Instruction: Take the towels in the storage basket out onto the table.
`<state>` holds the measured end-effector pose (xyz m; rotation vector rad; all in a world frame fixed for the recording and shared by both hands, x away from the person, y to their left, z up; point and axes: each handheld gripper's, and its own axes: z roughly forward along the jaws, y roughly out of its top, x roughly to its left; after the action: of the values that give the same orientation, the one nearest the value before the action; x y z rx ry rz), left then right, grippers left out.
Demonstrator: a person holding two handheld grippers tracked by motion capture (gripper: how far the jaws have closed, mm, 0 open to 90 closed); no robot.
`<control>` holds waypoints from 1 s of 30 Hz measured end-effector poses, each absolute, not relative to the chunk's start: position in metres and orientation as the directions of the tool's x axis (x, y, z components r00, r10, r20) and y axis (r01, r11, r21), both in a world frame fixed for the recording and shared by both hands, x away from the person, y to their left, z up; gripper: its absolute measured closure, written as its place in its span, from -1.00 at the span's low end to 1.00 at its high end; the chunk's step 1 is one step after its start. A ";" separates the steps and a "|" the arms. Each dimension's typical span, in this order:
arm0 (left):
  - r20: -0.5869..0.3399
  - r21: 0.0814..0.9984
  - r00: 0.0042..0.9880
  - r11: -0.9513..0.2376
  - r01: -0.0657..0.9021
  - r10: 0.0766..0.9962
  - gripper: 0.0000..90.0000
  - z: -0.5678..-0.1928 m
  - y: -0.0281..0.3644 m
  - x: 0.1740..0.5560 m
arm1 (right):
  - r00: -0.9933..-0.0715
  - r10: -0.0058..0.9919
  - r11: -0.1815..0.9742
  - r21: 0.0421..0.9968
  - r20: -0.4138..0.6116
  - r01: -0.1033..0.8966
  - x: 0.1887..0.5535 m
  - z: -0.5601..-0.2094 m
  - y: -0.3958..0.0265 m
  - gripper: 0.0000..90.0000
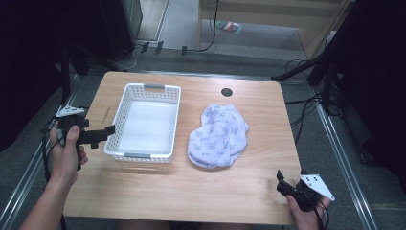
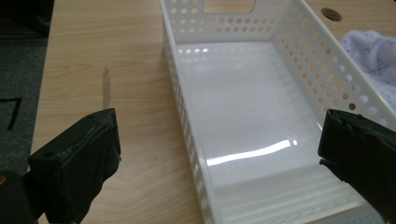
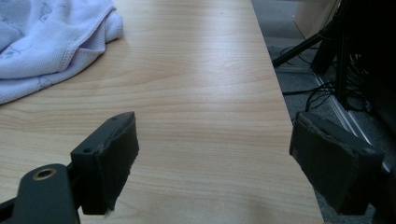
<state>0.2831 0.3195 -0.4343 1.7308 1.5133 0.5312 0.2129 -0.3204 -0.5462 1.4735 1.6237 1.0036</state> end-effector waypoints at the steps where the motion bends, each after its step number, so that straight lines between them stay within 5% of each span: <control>1: -0.159 0.766 0.207 -0.011 0.643 0.965 -1.00 -0.436 0.322 0.281 | -0.094 0.996 0.046 0.897 -0.005 0.440 0.213 -0.546 -0.320 -0.65; 30: -0.192 0.812 0.126 0.086 0.577 0.973 -1.00 -0.485 0.378 0.212 | -0.090 0.996 0.037 0.897 0.003 0.440 0.213 -0.546 -0.321 -0.65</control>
<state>0.2121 0.3780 -0.4854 1.5904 1.5501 0.6149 0.2127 -0.3212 -0.5461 1.4811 1.6180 1.0099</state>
